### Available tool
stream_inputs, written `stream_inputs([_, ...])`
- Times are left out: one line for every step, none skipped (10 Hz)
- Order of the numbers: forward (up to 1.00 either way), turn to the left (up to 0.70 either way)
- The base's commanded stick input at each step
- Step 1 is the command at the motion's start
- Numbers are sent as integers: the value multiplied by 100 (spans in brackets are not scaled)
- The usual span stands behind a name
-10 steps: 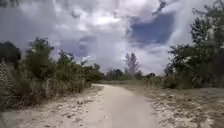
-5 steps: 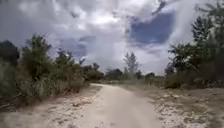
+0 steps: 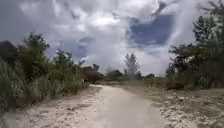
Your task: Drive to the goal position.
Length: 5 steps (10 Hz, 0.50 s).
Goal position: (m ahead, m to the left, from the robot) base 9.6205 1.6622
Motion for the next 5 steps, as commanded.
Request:
stream_inputs([50, 0])
stream_inputs([50, 0])
stream_inputs([50, 0])
stream_inputs([50, 0])
stream_inputs([50, 0])
